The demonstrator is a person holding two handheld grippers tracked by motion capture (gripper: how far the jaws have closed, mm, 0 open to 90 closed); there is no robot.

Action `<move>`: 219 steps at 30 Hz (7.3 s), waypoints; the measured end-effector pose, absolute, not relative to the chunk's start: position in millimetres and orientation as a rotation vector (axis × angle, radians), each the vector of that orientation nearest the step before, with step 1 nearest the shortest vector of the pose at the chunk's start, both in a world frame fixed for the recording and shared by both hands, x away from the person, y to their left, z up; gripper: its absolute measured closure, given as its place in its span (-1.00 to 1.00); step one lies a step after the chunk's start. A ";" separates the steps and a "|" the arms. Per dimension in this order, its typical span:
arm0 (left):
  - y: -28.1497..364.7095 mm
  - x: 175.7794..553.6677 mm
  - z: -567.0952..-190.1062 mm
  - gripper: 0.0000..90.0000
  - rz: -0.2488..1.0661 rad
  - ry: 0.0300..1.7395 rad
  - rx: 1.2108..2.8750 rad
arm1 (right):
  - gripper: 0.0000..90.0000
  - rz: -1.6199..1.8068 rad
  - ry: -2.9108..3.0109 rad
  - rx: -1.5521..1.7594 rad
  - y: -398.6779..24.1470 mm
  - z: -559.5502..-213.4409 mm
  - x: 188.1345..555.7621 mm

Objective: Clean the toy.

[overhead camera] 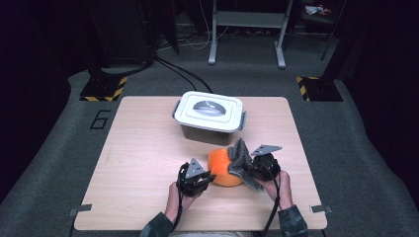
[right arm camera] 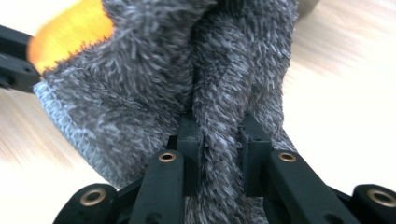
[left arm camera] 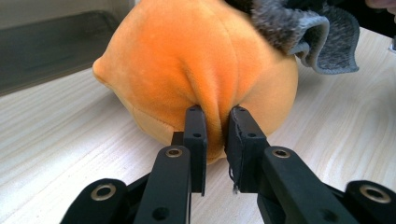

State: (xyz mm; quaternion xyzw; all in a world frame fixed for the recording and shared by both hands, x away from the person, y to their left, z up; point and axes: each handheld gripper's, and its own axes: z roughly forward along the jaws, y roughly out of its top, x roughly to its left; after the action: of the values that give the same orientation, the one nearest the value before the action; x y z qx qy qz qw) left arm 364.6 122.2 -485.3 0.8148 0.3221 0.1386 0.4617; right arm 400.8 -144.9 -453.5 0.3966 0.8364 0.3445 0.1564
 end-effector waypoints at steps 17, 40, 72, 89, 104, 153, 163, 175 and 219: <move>130.1 366.8 -491.2 0.73 0.316 0.810 1.980 | 0.65 0.909 2.443 1.283 -169.1 -499.9 413.4; 126.7 362.7 -482.3 0.73 0.329 0.743 1.992 | 0.63 1.094 2.432 1.005 -128.5 -426.1 388.0; 132.3 365.1 -489.5 0.85 0.312 0.745 1.995 | 0.63 0.978 2.384 1.125 -153.2 -457.2 393.4; 134.4 366.3 -490.5 0.83 0.329 0.740 1.994 | 0.64 0.957 2.318 1.248 -180.4 -470.0 391.5; 134.5 364.1 -491.3 0.01 0.367 0.724 2.015 | 0.64 1.032 2.371 1.122 -146.8 -459.3 391.4; 109.6 368.1 -478.5 0.73 0.288 0.773 2.035 | 0.08 1.114 2.386 1.031 -119.3 -437.1 398.2; 110.9 370.5 -478.9 0.75 0.281 0.798 2.033 | 0.58 1.124 2.380 1.007 -127.6 -440.3 393.0; 114.3 372.7 -480.9 0.73 0.255 0.792 2.022 | 0.59 1.055 2.363 1.144 -157.9 -459.1 396.2; 119.0 371.0 -488.7 0.68 0.269 0.744 1.996 | 0.56 0.997 2.398 1.106 -144.3 -446.6 393.5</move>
State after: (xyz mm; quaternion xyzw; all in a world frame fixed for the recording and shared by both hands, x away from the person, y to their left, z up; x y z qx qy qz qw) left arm 371.0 119.0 -488.7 0.8169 0.3047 0.1103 0.4772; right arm 393.5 -144.3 -446.6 0.3867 0.8389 0.3487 0.1587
